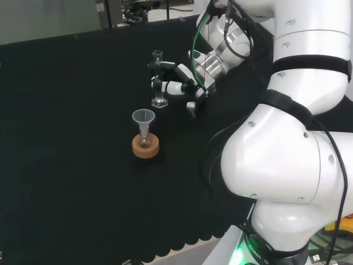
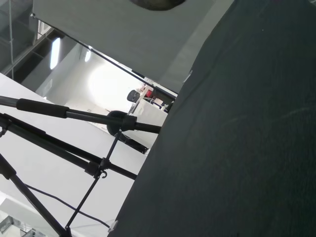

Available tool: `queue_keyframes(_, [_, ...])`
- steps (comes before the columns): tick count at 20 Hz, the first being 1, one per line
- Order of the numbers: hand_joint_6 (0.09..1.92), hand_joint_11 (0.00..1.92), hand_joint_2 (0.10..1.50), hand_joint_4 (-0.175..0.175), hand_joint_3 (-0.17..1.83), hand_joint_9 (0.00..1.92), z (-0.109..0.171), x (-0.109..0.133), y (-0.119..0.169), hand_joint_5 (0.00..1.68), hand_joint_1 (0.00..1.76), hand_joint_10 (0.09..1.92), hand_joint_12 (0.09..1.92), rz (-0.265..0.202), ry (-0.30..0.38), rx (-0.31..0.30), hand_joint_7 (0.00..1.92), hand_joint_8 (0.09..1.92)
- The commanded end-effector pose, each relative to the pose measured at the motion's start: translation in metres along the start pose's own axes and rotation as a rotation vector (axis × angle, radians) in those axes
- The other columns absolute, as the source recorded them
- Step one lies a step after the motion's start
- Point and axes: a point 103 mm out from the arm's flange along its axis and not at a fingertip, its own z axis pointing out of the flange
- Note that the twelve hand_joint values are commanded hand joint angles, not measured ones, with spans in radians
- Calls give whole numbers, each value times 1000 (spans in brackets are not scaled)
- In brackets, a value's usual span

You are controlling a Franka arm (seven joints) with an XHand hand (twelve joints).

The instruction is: Pick up the graduated cylinder.

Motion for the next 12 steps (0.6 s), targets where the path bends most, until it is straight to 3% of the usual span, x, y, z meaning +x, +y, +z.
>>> queue_keyframes(1, [218,594,1013,-24,-175,847,4,0,2,625,1044,424,1180,-10,7,-1,585,562])
queue_keyframes(6, [249,621,1018,-25,-175,867,3,0,4,624,1041,406,1164,-7,12,-20,591,559])
queue_keyframes(12, [503,750,1117,-16,-175,960,-2,1,4,670,1061,337,1089,4,-5,-46,643,567])
